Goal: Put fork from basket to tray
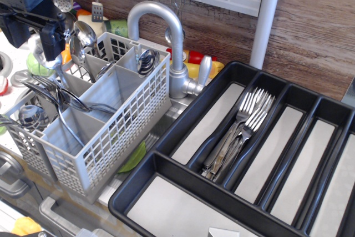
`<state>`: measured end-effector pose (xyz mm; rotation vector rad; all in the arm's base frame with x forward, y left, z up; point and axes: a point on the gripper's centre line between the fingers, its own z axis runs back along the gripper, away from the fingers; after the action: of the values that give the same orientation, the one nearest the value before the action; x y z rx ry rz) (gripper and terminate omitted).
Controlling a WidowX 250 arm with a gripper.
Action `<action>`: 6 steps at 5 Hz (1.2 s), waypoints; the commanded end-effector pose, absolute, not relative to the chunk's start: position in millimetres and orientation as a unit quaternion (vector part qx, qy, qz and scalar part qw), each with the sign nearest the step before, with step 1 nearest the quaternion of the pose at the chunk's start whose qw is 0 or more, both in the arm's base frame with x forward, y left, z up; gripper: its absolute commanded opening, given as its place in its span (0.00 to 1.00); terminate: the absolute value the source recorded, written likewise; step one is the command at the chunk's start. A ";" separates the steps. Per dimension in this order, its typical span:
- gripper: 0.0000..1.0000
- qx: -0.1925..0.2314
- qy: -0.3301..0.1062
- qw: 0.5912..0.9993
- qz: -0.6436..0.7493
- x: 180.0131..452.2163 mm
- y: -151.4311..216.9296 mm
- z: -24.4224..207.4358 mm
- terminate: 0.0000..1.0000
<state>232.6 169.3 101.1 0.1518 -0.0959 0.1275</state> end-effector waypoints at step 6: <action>1.00 0.049 -0.034 0.995 0.083 229.3 196.3 76.4 0.00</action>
<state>226.7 191.6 68.0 0.0785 -0.0478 0.1790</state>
